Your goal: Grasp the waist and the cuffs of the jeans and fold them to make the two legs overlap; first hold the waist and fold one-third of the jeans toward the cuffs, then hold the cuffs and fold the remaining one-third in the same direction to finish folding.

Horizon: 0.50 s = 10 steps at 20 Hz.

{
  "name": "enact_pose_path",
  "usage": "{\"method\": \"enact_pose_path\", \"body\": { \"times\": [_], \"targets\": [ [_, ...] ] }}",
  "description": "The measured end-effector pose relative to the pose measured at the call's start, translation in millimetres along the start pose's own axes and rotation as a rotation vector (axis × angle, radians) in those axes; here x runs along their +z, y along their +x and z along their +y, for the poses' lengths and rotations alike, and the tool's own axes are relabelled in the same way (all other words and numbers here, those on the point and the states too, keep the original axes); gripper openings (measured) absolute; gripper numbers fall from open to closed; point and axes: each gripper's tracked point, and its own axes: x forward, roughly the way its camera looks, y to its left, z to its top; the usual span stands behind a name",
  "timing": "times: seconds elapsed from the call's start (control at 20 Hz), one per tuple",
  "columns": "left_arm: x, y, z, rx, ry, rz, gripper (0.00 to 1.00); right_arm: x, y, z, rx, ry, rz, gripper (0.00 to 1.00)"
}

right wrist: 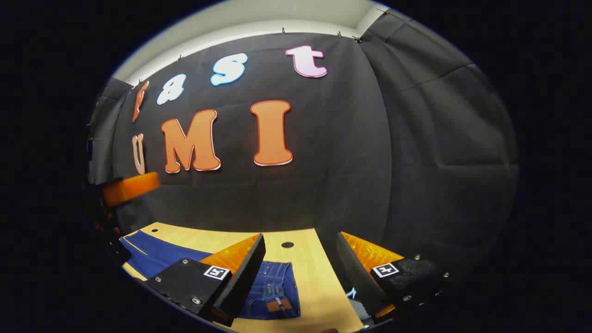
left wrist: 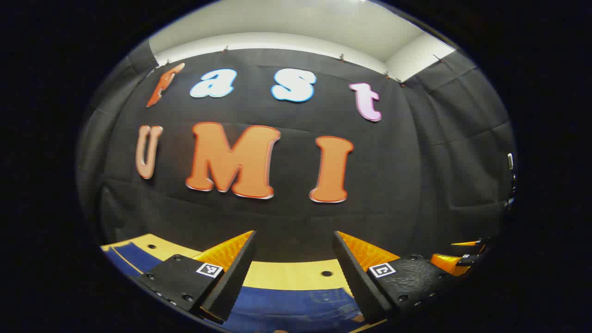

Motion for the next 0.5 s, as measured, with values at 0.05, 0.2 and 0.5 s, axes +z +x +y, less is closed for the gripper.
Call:
{"method": "enact_pose_path", "body": {
  "times": [0.05, 0.2, 0.5],
  "targets": [
    [9.0, -16.2, 27.1, 0.020, -0.007, 0.000, 0.97, 7.1, -8.7, 13.2, -0.010, 0.029, -0.003, 0.96],
    [35.9, -52.5, 131.1, 0.105, 0.047, -0.001, 0.94, 22.2, -27.7, 42.5, -0.088, 0.162, -0.061, 0.97],
    [75.5, -90.9, 288.7, 0.071, 0.053, -0.015, 0.96, 19.6, -42.3, 153.3, -0.123, 0.270, -0.109, 0.96]
  ]
}}
